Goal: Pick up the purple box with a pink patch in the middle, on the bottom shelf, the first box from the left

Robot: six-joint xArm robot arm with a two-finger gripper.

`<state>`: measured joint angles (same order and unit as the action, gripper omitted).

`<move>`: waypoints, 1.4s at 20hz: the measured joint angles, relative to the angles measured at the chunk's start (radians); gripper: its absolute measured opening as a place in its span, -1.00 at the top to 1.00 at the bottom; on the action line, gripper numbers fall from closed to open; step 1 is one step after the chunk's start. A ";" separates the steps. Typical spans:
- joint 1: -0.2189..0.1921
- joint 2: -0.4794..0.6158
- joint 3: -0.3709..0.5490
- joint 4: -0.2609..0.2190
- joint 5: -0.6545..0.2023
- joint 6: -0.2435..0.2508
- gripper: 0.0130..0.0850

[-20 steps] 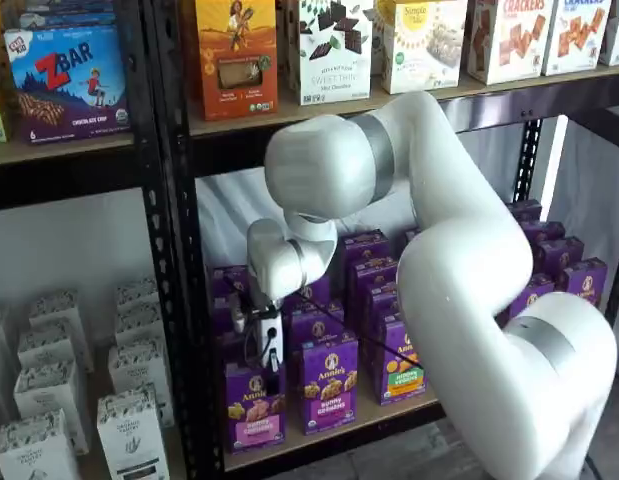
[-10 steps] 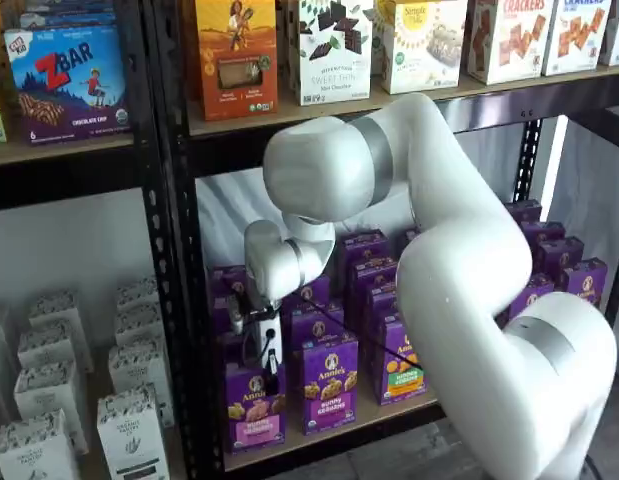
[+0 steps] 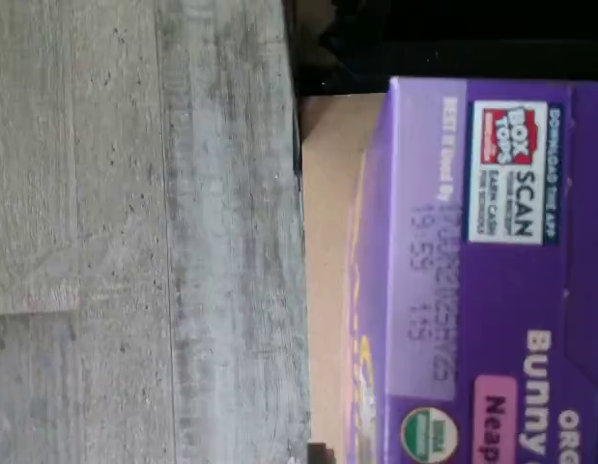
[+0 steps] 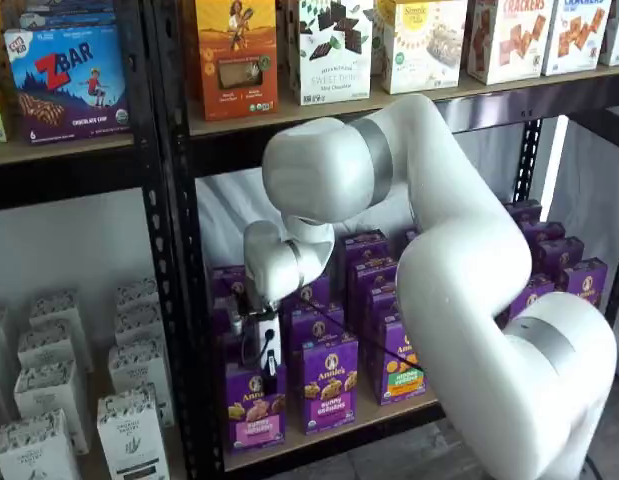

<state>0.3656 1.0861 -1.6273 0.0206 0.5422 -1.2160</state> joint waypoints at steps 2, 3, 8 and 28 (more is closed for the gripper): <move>0.000 -0.004 0.003 0.005 0.001 -0.004 0.22; 0.000 -0.005 0.005 0.004 0.001 -0.003 0.22; 0.000 -0.014 0.018 -0.001 -0.005 0.001 0.22; 0.020 -0.175 0.236 -0.060 -0.054 0.071 0.44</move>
<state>0.3851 0.9109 -1.3912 -0.0395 0.4883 -1.1449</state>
